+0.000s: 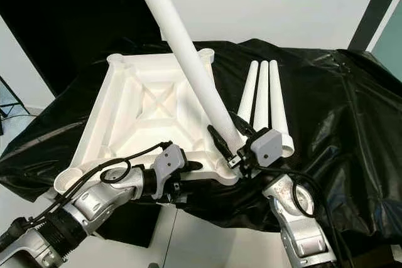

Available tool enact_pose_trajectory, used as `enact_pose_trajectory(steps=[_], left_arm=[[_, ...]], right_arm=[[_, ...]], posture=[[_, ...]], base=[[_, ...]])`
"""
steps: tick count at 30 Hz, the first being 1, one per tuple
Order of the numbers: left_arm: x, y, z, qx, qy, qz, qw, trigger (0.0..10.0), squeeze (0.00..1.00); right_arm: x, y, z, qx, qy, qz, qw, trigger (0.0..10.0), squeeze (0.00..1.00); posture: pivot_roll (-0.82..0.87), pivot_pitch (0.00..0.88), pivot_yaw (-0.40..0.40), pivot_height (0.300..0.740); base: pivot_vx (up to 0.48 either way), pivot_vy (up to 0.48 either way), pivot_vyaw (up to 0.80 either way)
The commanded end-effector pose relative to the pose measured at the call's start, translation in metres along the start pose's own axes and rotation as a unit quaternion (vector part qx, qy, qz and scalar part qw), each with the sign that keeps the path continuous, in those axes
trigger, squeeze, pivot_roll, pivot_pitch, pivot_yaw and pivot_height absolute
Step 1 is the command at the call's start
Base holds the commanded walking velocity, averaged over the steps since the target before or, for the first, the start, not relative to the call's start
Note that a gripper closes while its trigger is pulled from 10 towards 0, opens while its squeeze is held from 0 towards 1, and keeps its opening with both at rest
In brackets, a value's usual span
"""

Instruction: Building children table

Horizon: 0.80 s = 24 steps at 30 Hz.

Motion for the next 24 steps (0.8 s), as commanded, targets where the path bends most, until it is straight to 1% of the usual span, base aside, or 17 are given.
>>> enact_pose_trajectory(steps=[1, 4, 8, 9, 10, 11, 12, 14, 15, 16, 17, 19, 20, 21, 22, 23, 24], left_arm=[[-0.009, -0.014, -0.003, -0.085, 0.028, 0.006, 0.996, 10.0, 0.0], [-0.009, -0.014, -0.003, -0.084, 0.027, 0.005, 0.996, 10.0, 0.0], [-0.007, -0.012, -0.004, -0.079, 0.02, 0.004, 0.997, 10.0, 0.0], [-0.007, -0.012, -0.004, -0.079, 0.02, 0.004, 0.997, 10.0, 0.0], [-0.007, -0.011, -0.004, -0.078, 0.019, 0.004, 0.997, 10.0, 0.0], [-0.007, -0.011, -0.004, -0.075, 0.017, 0.005, 0.997, 10.0, 0.0], [-0.007, -0.011, -0.004, -0.075, 0.017, 0.005, 0.997, 10.0, 0.0], [-0.007, -0.011, -0.003, -0.071, 0.014, 0.006, 0.997, 10.0, 0.0], [-0.007, -0.011, -0.003, -0.071, 0.014, 0.006, 0.997, 10.0, 0.0], [-0.008, -0.011, -0.001, -0.068, 0.013, 0.007, 0.998, 10.0, 0.0], [-0.008, -0.01, 0.0, -0.067, 0.013, 0.007, 0.998, 10.0, 0.0], [-0.008, -0.01, 0.0, -0.066, 0.012, 0.007, 0.998, 10.0, 0.0], [-0.008, -0.01, 0.001, -0.065, 0.012, 0.008, 0.998, 10.0, 0.0], [-0.008, -0.01, 0.001, -0.065, 0.012, 0.008, 0.998, 10.0, 0.0], [-0.008, -0.01, 0.001, -0.065, 0.011, 0.008, 0.998, 10.0, 0.0], [-0.008, -0.01, 0.001, -0.065, 0.011, 0.008, 0.998, 10.0, 0.0], [-0.008, -0.01, 0.001, -0.065, 0.011, 0.008, 0.998, 10.0, 0.0]], right_arm=[[-0.023, 0.005, 0.013, 0.003, 0.067, -0.009, 0.998, 10.0, 0.0], [-0.024, 0.007, 0.012, 0.003, 0.066, -0.012, 0.998, 10.0, 0.0], [-0.028, 0.016, -0.003, 0.028, 0.057, -0.056, 0.996, 10.0, 0.0], [-0.028, 0.016, -0.003, 0.028, 0.057, -0.056, 0.996, 10.0, 0.0], [-0.029, 0.019, -0.006, 0.036, 0.057, -0.074, 0.995, 10.0, 0.0], [-0.031, 0.023, -0.007, 0.047, 0.062, -0.11, 0.991, 10.0, 0.0], [-0.031, 0.023, -0.007, 0.047, 0.062, -0.11, 0.991, 10.0, 0.0], [-0.034, 0.028, -0.007, 0.065, 0.07, -0.16, 0.982, 10.0, 0.0], [-0.034, 0.028, -0.007, 0.065, 0.07, -0.16, 0.982, 10.0, 0.0], [-0.037, 0.028, 0.001, 0.069, 0.08, -0.175, 0.979, 10.0, 0.0], [-0.038, 0.026, 0.006, 0.064, 0.085, -0.174, 0.979, 10.0, 0.0], [-0.039, 0.024, 0.008, 0.059, 0.088, -0.17, 0.98, 10.0, 0.0], [-0.04, 0.021, 0.013, 0.051, 0.091, -0.161, 0.981, 10.0, 0.0], [-0.04, 0.021, 0.013, 0.051, 0.091, -0.161, 0.981, 10.0, 0.0], [-0.043, 0.019, 0.019, 0.041, 0.098, -0.152, 0.983, 10.0, 0.0], [-0.043, 0.019, 0.019, 0.041, 0.098, -0.152, 0.983, 10.0, 0.0], [-0.046, 0.017, 0.027, 0.031, 0.106, -0.143, 0.984, 10.0, 0.0]], posture=[[0.17, 0.0, 0.038, 0.74], [0.17, 0.0, 0.037, 0.74], [0.18, 0.0, 0.032, 0.74], [0.18, 0.0, 0.032, 0.74], [0.19, 0.0, 0.029, 0.74], [0.19, 0.0, 0.025, 0.74], [0.19, 0.0, 0.025, 0.74], [0.2, 0.0, 0.023, 0.74], [0.2, 0.0, 0.023, 0.74], [0.2, 0.0, 0.021, 0.74], [0.2, 0.0, 0.021, 0.74], [0.2, 0.0, 0.021, 0.74], [0.2, 0.0, 0.023, 0.74], [0.2, 0.0, 0.023, 0.74], [0.2, 0.0, 0.025, 0.74], [0.2, 0.0, 0.025, 0.74], [0.2, 0.0, 0.027, 0.74]], base=[[0.0, 0.0, 0.0], [0.0, 0.0, 0.0], [0.0, 0.0, 0.0], [0.0, 0.0, 0.0], [0.0, 0.0, 0.0], [0.0, 0.0, 0.0], [0.0, 0.0, 0.0], [0.0, 0.0, 0.0], [0.0, 0.0, 0.0], [0.0, 0.0, 0.0], [0.0, 0.0, 0.0], [0.0, 0.0, 0.0], [0.0, 0.0, 0.0], [0.0, 0.0, 0.0], [0.0, 0.0, 0.0], [0.0, 0.0, 0.0], [0.0, 0.0, 0.0]])
Point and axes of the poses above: a point about 5 cm out from each wrist's last joint towards the gripper, its own z axis pointing back from the gripper into the wrist, its own x axis along the axis of the wrist's last joint, y = z × x, the point moved 1 cm from there along -z, pointing out of the wrist towards the gripper, and after that the axes turned 15 degrees about z, right-handed, at the moved point
